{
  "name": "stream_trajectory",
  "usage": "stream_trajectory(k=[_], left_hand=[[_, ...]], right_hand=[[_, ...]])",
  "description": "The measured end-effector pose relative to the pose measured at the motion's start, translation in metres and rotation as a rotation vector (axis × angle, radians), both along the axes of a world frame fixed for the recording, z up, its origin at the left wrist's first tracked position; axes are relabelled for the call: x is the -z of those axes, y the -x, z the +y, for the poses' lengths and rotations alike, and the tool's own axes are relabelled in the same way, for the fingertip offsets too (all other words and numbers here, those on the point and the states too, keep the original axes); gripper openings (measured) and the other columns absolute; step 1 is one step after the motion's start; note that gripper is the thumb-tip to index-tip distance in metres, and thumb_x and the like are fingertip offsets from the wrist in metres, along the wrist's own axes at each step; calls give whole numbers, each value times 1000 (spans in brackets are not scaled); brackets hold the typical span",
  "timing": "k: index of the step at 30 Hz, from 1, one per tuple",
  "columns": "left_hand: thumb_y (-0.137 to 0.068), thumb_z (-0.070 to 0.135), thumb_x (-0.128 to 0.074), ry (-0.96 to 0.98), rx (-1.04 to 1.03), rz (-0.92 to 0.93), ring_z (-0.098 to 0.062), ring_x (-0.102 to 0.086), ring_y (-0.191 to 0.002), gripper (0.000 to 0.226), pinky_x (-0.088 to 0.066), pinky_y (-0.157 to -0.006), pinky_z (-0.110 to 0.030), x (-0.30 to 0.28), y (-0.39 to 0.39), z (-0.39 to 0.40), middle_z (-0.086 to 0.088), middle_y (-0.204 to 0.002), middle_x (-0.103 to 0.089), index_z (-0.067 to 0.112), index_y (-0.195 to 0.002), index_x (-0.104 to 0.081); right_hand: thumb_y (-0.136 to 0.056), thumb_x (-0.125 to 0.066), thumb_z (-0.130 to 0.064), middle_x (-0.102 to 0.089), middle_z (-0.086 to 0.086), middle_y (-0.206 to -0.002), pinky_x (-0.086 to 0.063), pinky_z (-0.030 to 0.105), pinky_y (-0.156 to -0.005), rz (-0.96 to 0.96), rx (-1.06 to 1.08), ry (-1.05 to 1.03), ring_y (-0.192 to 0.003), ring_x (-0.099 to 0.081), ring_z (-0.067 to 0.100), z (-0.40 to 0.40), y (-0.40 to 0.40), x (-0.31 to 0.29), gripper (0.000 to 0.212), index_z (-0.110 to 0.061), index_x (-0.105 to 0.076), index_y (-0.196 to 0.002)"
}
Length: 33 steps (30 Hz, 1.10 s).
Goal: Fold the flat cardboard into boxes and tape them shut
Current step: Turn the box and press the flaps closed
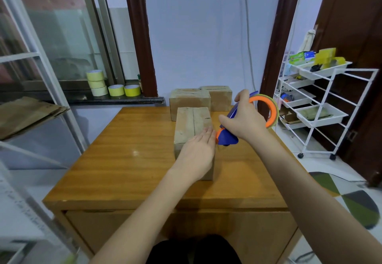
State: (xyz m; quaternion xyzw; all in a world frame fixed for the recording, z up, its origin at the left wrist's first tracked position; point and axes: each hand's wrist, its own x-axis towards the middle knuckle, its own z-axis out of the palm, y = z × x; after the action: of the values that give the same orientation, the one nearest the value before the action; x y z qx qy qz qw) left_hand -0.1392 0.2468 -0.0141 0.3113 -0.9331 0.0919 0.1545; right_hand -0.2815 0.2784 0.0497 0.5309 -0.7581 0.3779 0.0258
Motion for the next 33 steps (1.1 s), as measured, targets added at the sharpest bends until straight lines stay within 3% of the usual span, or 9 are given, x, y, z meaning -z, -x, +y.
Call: stream_trajectory(k=[7,11,15,23,29,31,33], left_hand=[[-101,5,-30,-90,4,21,-22,-8,-148,55,-13,-120,-35,-1,1,-1,-13,-159,-7,3,-151,-6],[-97,1,-31,-114,-1,-7,-20,-7,-148,61,-9,-119,-30,-8,-1,2,-13,-160,-4,3,-151,-3],[-98,3,-29,-128,6,-15,-18,-4,-148,60,-6,-120,-29,-11,-2,4,-11,-160,-2,5,-151,-2],[-102,9,-30,-167,10,2,-15,-4,-148,56,-7,-120,-29,-7,-2,-3,-7,-160,-2,10,-152,-3],[-103,9,-29,-189,22,-11,-14,-3,-148,56,-7,-120,-29,-10,-3,-4,-6,-160,-1,11,-152,-3],[-101,7,-28,-207,26,-25,-14,-2,-148,57,-5,-120,-28,-14,-4,-2,-6,-160,1,10,-152,-2],[-98,3,-30,-227,26,-43,-15,0,-148,62,-3,-120,-27,-17,-5,1,-7,-160,4,9,-152,0]], right_hand=[[-81,-61,-27,-43,-4,-70,-30,28,-50,28,31,-3,-56,-42,11,-6,1,2,51,-10,-31,-118],[-80,-63,-30,-47,-1,-72,-34,31,-55,45,16,-99,-63,-50,20,-10,-2,12,49,-12,-29,-111],[-81,-63,-33,-53,1,-76,-39,34,-62,-90,12,-82,-72,-56,25,-11,4,35,47,-18,-27,-107],[-86,-61,-32,-52,-2,-72,-35,29,-52,9,4,-67,-64,-55,20,-6,19,55,46,-14,-34,-118],[-93,-49,-28,-42,3,-55,-31,30,-51,378,227,-55,-57,-47,25,6,49,54,50,-9,-39,-138],[-93,-50,-26,-36,2,-54,-31,31,-50,457,245,-71,-58,-43,24,6,51,55,59,-11,-31,-147],[-92,-52,-23,-42,5,-62,-38,34,-52,497,213,-81,-61,-41,22,4,50,56,69,-14,-18,-152]])
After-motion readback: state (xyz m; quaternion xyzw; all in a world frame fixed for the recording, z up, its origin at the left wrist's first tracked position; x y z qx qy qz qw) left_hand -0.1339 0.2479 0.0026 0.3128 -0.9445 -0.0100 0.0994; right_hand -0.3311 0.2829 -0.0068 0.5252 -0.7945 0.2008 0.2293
